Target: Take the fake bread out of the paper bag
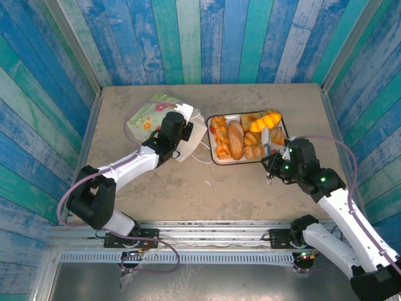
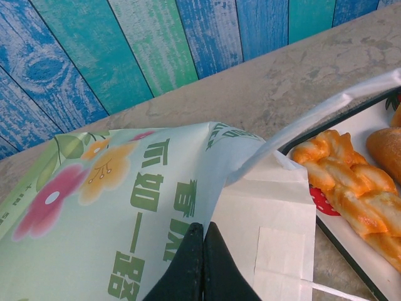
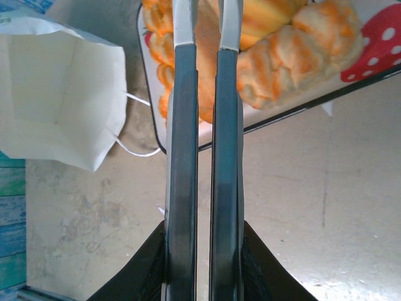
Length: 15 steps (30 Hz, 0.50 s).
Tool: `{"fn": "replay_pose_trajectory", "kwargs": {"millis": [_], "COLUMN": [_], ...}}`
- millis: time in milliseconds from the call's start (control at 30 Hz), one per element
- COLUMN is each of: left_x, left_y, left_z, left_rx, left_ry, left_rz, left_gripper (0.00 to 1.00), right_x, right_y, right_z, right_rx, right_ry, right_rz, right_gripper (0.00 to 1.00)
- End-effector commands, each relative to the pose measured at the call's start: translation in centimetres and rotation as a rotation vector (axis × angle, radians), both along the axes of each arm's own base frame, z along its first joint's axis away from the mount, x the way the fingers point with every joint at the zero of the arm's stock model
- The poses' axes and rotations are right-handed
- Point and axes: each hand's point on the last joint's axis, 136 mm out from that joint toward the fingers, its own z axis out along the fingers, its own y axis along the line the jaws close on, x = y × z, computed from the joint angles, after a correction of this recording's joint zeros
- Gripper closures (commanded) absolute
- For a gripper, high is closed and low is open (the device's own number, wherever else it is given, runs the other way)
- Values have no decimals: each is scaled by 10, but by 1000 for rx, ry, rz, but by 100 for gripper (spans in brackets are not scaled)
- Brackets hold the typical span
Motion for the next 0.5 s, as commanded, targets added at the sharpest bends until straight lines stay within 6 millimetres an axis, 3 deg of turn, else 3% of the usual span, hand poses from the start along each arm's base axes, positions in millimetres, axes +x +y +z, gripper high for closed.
{"fn": "replay_pose_trajectory", "kwargs": {"millis": [0, 467], "left_x": [-2, -4], "left_y": [1, 1], "left_z": [21, 25], "left_rx": [-41, -42], "left_ry": [-36, -41], "left_rz": [1, -7], "left_gripper": [100, 100], "right_x": [-3, 6], "right_y": [0, -2], "right_z": [-6, -31], "right_rx": [-16, -19], "right_ry": [16, 109], "right_rz": [49, 83], "right_gripper": [95, 95]}}
